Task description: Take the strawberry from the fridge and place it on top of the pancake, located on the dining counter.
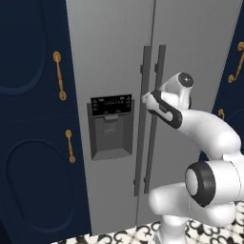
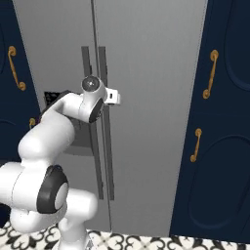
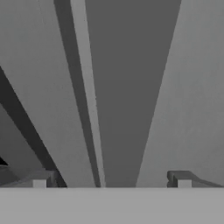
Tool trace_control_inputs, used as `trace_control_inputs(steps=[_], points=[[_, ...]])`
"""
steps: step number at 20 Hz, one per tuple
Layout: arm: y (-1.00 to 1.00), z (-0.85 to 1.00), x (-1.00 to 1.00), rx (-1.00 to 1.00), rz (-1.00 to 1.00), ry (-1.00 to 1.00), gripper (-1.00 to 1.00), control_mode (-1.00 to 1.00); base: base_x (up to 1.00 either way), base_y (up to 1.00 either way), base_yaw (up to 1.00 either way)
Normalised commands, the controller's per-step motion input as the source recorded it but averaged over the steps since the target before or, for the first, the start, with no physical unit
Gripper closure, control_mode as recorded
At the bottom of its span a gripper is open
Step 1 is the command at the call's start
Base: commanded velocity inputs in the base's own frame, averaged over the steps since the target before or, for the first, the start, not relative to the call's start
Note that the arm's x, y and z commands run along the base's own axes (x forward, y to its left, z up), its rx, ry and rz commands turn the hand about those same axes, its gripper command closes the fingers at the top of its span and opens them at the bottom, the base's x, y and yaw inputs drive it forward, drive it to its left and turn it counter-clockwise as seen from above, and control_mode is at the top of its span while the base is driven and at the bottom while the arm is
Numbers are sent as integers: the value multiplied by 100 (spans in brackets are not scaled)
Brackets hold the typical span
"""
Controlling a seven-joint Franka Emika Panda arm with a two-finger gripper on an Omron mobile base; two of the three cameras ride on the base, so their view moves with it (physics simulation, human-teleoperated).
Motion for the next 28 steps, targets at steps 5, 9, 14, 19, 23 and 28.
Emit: trace_control_inputs(steps=[5,9,14,19,23,28], points=[[0,-20,41,0,0,0,-100,-100,0,0,0],[0,-12,24,0,0,0,100,-100,0,0,0],[-7,0,-7,0,0,1,100,-100,0,0,0],[-36,17,-87,0,0,0,100,-100,0,0,0],[-57,21,-100,0,-1,0,100,-100,0,0,0],[-62,16,-100,0,-5,0,100,-100,0,0,0]])
